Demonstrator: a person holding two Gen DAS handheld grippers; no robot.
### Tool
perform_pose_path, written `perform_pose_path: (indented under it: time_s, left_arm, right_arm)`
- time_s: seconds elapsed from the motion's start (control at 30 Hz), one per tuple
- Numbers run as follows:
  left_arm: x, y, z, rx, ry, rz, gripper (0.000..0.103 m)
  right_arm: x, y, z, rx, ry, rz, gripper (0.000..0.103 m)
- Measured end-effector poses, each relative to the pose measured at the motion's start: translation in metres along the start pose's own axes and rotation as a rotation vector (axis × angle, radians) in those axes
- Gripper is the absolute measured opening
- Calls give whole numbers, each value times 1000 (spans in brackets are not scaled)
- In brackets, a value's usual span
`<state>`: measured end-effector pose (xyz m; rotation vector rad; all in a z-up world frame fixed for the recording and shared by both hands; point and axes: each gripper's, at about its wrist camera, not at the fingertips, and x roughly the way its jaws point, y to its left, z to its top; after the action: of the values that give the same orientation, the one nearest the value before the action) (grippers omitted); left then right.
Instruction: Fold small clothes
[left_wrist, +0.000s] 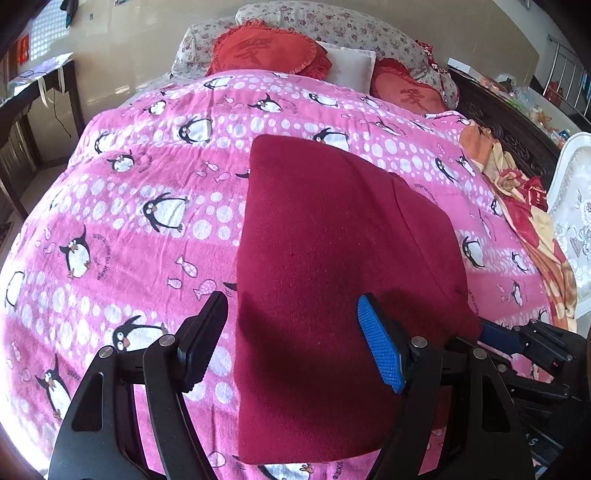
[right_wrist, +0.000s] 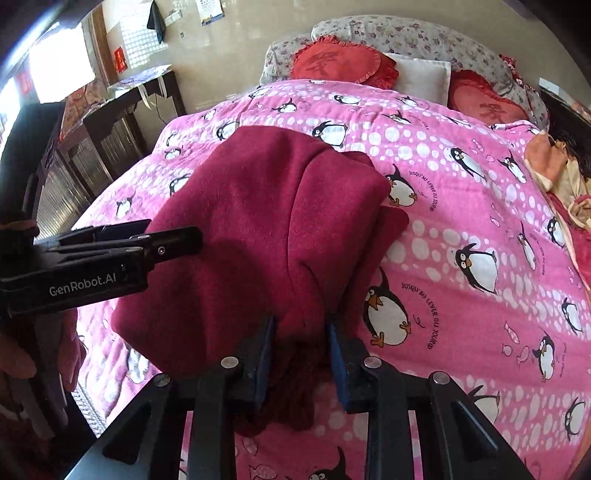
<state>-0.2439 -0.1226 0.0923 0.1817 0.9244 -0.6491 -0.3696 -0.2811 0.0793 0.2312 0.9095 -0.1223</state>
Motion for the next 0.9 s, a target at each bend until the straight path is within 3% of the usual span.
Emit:
perform_pose_path:
  time_s: [0.13, 0.37, 0.9]
  left_arm:
    - [-15, 0, 3, 21, -34, 36, 73]
    - [-43, -2, 6, 42, -95, 69, 73]
    - [-82, -2, 2, 30, -170, 85, 73]
  right_arm:
    - [-21, 4, 8, 21, -56, 0, 37]
    - [-48, 21, 21, 47, -142, 26, 46]
    - [-62, 34, 27, 122, -162, -59, 49]
